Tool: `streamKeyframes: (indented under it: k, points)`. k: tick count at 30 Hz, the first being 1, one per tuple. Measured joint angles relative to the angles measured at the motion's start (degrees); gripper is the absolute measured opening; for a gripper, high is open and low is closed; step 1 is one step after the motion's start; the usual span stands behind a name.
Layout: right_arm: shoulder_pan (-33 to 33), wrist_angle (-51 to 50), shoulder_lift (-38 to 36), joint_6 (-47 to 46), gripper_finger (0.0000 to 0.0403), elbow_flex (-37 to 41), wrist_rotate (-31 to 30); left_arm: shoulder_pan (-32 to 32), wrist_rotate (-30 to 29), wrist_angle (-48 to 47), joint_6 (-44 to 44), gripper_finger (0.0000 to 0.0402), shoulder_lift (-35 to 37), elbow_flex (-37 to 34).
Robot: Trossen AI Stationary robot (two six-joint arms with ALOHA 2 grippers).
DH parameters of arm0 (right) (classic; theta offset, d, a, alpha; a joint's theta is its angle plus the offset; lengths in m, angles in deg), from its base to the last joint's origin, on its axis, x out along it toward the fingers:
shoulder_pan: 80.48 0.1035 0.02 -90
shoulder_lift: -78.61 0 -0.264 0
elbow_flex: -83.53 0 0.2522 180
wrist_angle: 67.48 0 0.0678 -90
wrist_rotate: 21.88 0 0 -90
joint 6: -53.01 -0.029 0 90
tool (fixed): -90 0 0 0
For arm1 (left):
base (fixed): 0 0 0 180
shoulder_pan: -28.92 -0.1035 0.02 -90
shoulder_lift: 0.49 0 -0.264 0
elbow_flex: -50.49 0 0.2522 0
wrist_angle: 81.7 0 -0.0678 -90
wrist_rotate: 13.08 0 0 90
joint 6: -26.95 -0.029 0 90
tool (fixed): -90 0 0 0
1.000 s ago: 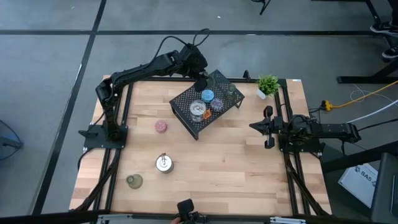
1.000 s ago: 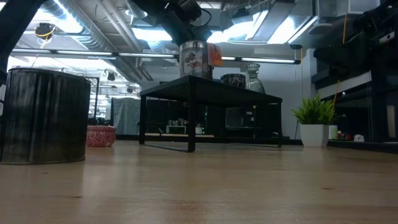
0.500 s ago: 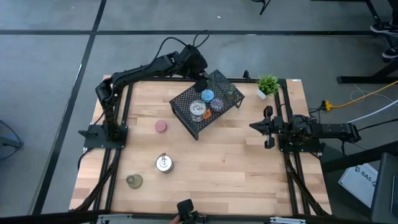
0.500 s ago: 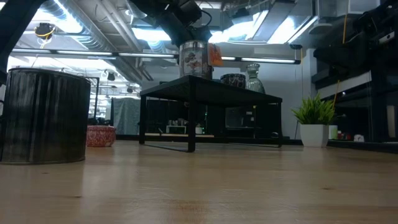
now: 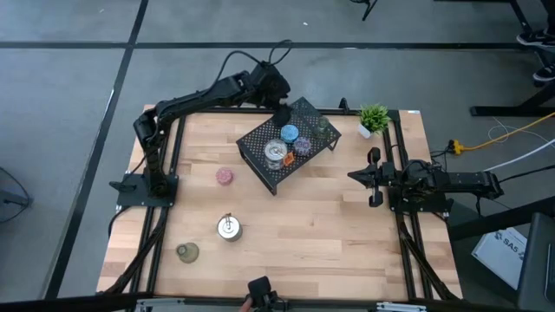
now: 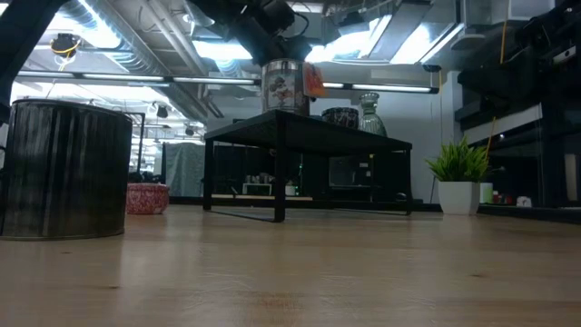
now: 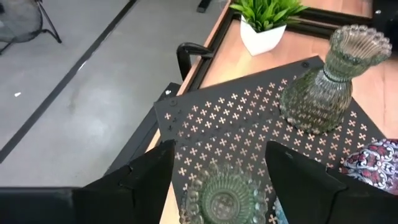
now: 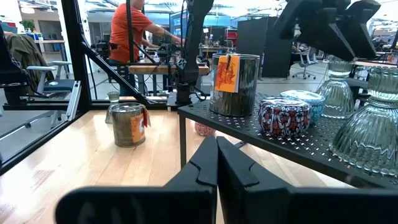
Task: Pick & Place candle stick holders
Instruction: Put the top green glass candle holder on the shelf aligned with the green glass candle holder
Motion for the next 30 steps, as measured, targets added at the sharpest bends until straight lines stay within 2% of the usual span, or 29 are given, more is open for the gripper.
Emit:
streamKeyframes:
  k: [4,10,21,30]
  points:
    - [0.0,0.0,0.0,0.0,0.0000,0.0,0.0,0.0,0.0,-0.3,-0.7,0.0251,-0.1,2.6]
    - [0.0,0.0,0.0,0.0,0.0000,0.0,0.0,-0.1,-1.7,-6.8,-3.7,0.0239,0.0,7.0]
    - [0.0,0.0,0.0,0.0,0.0000,0.0,0.0,-1.4,-5.6,-13.0,-4.2,0.0142,2.3,7.8]
    - [0.0,0.0,0.0,0.0,0.0000,0.0,0.0,-3.2,-6.8,-15.6,-2.7,0.0081,2.2,7.8]
